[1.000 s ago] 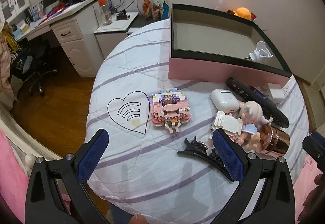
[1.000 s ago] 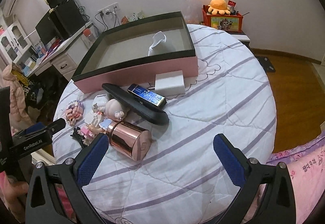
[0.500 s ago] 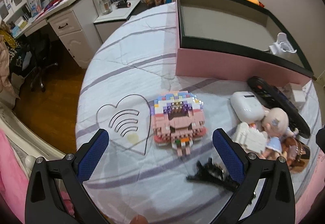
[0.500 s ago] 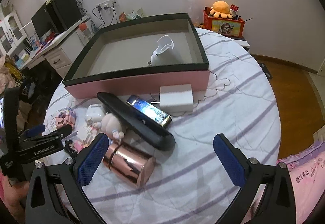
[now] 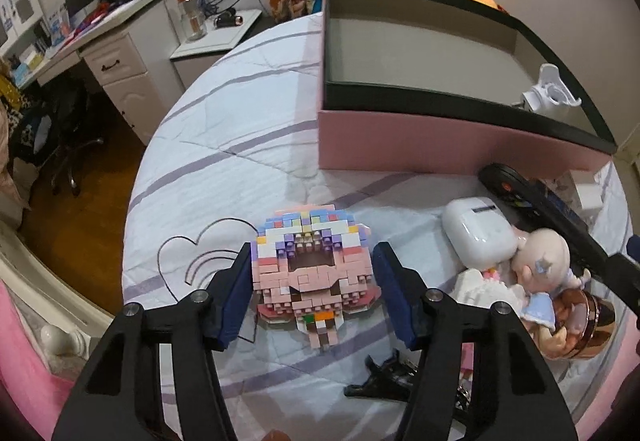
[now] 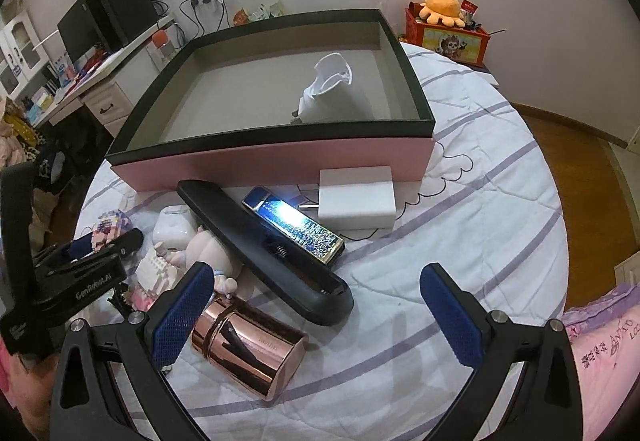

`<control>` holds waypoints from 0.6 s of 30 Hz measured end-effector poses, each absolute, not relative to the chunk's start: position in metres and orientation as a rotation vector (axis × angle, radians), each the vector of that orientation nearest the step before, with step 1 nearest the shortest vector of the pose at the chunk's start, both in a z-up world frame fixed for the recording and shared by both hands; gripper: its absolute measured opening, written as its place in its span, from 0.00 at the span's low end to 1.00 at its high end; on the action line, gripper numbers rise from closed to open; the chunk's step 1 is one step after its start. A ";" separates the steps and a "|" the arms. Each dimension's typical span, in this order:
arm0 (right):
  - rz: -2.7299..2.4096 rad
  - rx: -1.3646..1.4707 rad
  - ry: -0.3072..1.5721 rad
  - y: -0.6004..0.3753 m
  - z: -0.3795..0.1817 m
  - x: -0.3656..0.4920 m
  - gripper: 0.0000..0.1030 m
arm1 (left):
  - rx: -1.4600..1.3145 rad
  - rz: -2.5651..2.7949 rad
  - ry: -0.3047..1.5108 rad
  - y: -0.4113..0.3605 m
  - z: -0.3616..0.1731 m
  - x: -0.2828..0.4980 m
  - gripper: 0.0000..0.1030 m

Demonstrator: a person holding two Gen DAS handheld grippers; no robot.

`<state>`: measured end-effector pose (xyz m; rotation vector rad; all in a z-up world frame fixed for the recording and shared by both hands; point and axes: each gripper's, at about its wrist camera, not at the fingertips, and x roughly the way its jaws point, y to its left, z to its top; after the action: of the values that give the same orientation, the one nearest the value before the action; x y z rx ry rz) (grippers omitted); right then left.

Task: Organize rigid objects
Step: 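Carry the pink block figure into the box and release it with the left gripper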

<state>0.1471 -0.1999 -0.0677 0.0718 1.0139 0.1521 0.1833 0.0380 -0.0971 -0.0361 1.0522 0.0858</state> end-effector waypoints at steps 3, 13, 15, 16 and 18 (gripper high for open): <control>0.153 0.074 1.014 -0.200 -0.068 0.146 1.00 | -0.050 0.074 1.052 0.038 -0.096 0.181 0.58; 0.149 0.080 0.991 -0.206 -0.062 0.142 1.00 | -0.019 0.043 0.998 0.028 -0.061 0.178 0.58; 0.148 0.083 0.983 -0.207 -0.059 0.143 1.00 | -0.017 0.032 0.980 0.024 -0.051 0.181 0.58; 0.148 0.083 0.975 -0.208 -0.056 0.144 1.00 | -0.016 0.024 0.968 0.021 -0.044 0.183 0.58; 0.144 0.081 0.963 -0.209 -0.051 0.148 1.00 | -0.013 0.014 0.945 0.017 -0.034 0.190 0.58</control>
<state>0.1477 -0.2093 -0.0514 0.0806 0.9629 0.1443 0.1902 0.0170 -0.0342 -0.0133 0.9454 0.0140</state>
